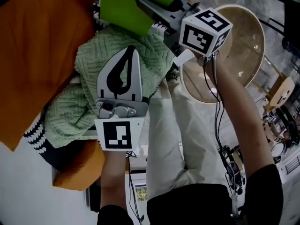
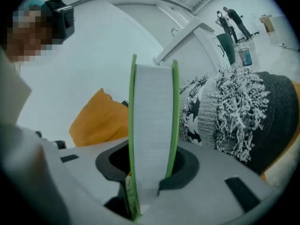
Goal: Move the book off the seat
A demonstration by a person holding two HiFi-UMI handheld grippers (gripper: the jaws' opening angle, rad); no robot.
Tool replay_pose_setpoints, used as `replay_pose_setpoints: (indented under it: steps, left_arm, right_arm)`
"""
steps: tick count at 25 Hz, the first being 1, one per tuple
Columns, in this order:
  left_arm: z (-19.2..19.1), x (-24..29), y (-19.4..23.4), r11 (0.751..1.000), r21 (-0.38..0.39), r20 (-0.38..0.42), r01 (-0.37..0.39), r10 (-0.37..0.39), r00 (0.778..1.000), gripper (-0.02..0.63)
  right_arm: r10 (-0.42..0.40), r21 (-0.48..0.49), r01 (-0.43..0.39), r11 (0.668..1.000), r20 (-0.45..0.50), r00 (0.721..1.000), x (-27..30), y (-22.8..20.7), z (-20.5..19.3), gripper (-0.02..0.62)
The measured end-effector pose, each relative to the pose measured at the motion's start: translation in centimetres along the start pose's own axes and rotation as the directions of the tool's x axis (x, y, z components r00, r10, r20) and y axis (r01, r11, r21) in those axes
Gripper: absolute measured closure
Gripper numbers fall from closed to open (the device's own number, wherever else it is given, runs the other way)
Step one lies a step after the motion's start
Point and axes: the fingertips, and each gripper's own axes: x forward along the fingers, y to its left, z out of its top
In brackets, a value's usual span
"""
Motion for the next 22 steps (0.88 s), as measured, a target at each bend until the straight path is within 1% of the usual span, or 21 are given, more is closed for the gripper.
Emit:
replay_pose_setpoints:
  steps: [4, 8, 12, 17, 22]
  left_arm:
    - [0.6, -1.0, -1.6, 1.000, 0.013, 0.016, -0.002, 0.002, 1.000, 0.597]
    - [0.8, -2.7, -2.8, 0.999, 0.023, 0.038, -0.036, 0.035, 0.999, 0.597]
    - [2.1, -4.0, -3.8, 0.997, 0.026, 0.097, -0.067, 0.065, 0.993, 0.597]
    - [0.6, -6.0, -5.6, 0.995, 0.013, 0.096, -0.099, 0.097, 0.991, 0.597]
    - [0.5, -8.6, -8.8, 0.994, 0.011, 0.115, -0.106, 0.104, 0.988, 0.597]
  right_arm:
    - [0.015, -0.017, -0.015, 1.000, 0.023, 1.000, -2.6, 2.0, 0.5, 0.459]
    - [0.004, -0.036, -0.003, 0.999, 0.048, 0.999, -6.4, 4.5, 0.4, 0.459]
    - [0.000, -0.013, 0.001, 1.000, 0.094, 0.996, -10.0, 6.4, 0.7, 0.459]
    - [0.006, -0.001, -0.006, 1.000, 0.134, 0.991, -13.6, 8.2, -0.3, 0.459]
    - [-0.004, -0.054, 0.013, 0.998, 0.166, 0.986, -17.8, 11.0, -0.7, 0.459]
